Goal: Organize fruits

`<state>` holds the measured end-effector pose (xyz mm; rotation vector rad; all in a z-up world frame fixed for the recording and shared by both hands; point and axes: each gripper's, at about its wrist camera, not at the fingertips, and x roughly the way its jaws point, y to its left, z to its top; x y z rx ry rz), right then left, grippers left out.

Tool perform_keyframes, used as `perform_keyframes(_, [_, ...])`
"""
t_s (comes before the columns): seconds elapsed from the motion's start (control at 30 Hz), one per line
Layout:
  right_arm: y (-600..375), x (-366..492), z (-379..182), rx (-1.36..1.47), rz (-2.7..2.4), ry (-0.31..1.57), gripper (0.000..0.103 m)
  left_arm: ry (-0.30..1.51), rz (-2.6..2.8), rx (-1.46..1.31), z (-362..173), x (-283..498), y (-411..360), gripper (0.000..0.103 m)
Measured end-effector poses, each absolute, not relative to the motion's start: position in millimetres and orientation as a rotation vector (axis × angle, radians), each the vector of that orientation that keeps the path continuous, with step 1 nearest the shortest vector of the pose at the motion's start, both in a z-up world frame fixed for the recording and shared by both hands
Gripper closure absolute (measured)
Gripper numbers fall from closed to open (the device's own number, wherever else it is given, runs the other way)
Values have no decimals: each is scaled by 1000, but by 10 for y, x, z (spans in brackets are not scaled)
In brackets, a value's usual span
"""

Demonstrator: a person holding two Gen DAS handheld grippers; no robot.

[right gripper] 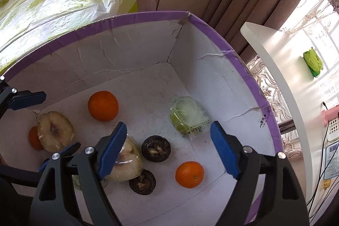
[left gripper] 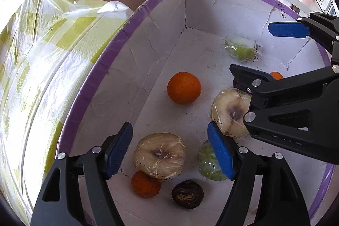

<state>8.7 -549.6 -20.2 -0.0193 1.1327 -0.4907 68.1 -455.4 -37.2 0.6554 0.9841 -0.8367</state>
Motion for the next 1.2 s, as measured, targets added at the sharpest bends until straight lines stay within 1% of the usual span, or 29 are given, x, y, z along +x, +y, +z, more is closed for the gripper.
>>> perform_keyframes(0.17, [-5509,48,-126,-10,-503,1086,22,947,-849,620,-211,617,-4470,30])
perform_keyframes(0.23, [-5494,18,-65,-11,-514,1052,21,916,-866,589,-90,573,-4417,24])
perform_keyframes(0.33, [-5477,-65,58,-8,-526,980,15,863,-877,538,79,492,-4312,19])
perform_keyframes(0.4, [-5474,-126,154,-1,-541,938,14,822,-874,496,195,442,-4200,15])
perform_keyframes(0.6, [-5433,-361,489,75,-581,813,14,743,-849,398,397,254,-3764,15])
perform_keyframes(0.67, [-5349,-448,572,84,-582,781,12,725,-841,359,459,206,-3607,15])
perform_keyframes(0.73, [-5212,-556,624,93,-575,758,11,707,-832,313,493,150,-3400,15])
perform_keyframes(0.97, [-4667,-991,569,81,-588,750,11,709,-822,201,423,-74,-2912,15])
perform_keyframes(1.2, [-4630,-1239,415,153,-648,754,11,713,-848,218,346,-175,-2891,15])
